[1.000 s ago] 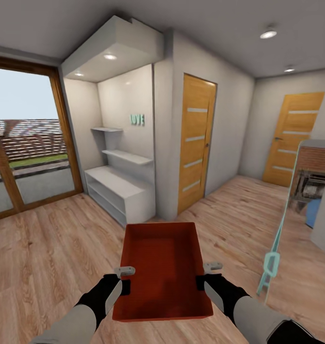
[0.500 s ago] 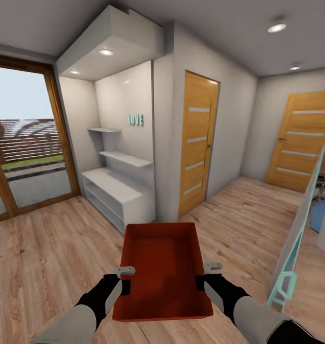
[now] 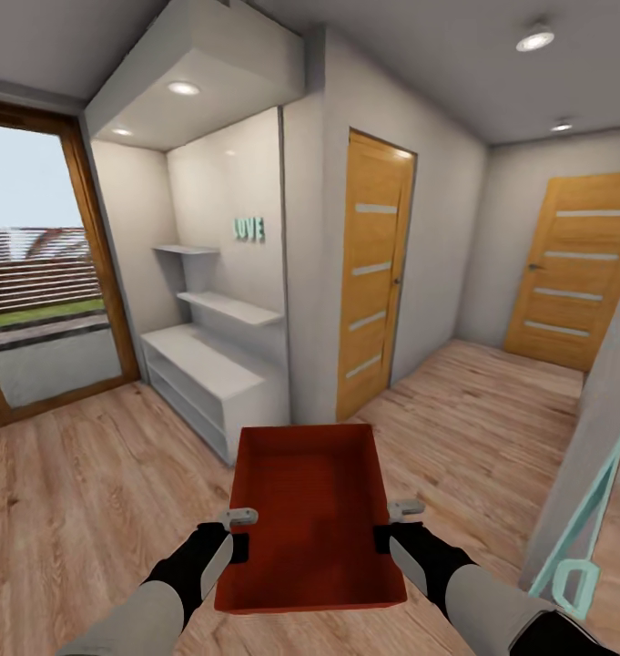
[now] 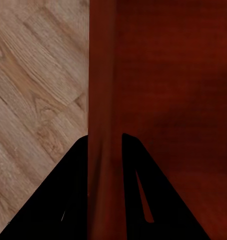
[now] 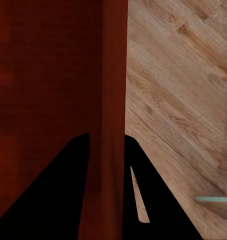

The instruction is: Move the two storage containers from the living room to the garage. In the garage, place one container on the floor and stack the other container on top of it (either order is fine).

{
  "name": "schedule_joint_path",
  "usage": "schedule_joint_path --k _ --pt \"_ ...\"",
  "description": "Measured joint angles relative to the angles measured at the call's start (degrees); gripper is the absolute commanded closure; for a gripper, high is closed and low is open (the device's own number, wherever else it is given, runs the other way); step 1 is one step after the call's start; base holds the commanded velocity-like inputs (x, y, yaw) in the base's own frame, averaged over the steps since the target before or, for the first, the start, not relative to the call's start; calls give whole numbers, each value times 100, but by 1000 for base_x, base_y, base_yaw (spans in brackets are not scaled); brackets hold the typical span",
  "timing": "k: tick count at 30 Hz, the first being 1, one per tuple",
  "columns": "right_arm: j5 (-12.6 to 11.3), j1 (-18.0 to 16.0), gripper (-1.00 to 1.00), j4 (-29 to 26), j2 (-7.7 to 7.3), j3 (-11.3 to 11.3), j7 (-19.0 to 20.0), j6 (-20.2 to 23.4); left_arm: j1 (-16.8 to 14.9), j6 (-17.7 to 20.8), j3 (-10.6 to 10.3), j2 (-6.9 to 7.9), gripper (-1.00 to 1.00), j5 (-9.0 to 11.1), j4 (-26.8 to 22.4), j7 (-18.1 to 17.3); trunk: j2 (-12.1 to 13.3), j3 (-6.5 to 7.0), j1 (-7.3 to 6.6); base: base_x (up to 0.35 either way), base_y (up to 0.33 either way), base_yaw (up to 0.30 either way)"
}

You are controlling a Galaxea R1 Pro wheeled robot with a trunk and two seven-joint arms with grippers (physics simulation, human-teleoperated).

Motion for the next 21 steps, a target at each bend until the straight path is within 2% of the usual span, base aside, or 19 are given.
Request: schedule_joint_path --k 21 --pt "-2 0 100 0 0 1 0 -3 0 0 0 0 100 -1 -2 0 0 0 0 323 0 -234"
